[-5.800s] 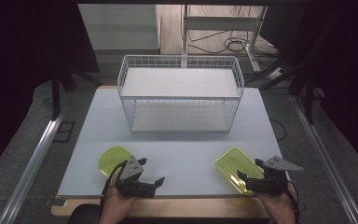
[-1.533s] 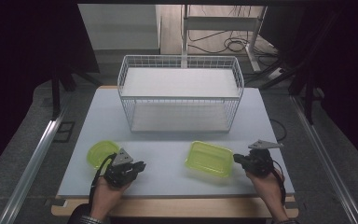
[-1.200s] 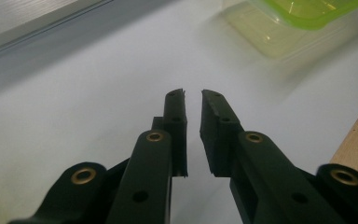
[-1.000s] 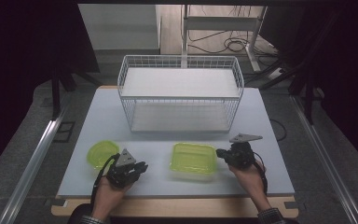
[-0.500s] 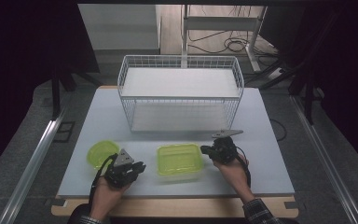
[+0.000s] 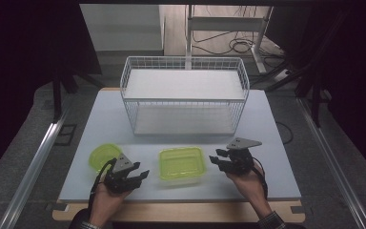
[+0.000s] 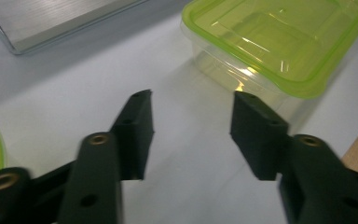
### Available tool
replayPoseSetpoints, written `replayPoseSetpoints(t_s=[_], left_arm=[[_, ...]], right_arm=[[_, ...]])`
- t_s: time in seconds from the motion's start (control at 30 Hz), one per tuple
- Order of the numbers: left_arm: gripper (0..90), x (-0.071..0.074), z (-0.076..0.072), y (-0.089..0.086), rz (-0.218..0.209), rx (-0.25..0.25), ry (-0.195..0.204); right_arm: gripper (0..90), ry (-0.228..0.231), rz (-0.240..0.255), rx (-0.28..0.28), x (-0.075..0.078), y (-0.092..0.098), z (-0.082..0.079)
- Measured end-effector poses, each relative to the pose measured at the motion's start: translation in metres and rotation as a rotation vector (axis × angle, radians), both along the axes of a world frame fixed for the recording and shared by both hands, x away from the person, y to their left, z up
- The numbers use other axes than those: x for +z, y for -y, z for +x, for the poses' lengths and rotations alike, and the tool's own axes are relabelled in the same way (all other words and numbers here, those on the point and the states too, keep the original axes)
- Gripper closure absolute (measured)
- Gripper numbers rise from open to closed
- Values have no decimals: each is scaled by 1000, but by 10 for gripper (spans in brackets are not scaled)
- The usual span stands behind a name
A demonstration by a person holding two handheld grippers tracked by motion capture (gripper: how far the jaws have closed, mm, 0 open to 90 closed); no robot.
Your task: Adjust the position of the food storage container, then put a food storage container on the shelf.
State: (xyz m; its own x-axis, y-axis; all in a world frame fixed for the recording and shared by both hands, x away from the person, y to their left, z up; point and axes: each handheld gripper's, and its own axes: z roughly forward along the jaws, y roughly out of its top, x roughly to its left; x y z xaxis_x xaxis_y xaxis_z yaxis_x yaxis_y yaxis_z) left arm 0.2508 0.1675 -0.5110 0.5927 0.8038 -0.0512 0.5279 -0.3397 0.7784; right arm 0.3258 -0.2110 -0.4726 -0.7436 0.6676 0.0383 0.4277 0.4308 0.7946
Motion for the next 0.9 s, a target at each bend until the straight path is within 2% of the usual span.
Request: replayPoseSetpoints(t_s=[0.07,0.17,0.2,0.27,0.4,0.7,0.9], left_arm=[[362,-1,-1,1,13,3,13],[265,-2,-3,3,47,-3,38],[174,-2,-4,4,51,-15,49],[159,-1,-5,5,50,-21,65],[64,0,-6,5,42,-38,69],[45,-1,-6,4,28,-38,82],[44,-3,-5,5,48,-41,86]], right_arm=[[411,13,-2,-9,0,2,-4],[253,23,1,-14,-4,5,-7],[192,12,-2,-15,-8,8,-9],[168,5,-4,-14,-9,9,-9],[106,-17,-12,-16,-18,16,-14],[69,-17,-17,-9,-24,20,-16],[68,-23,-14,-9,-25,22,-14]])
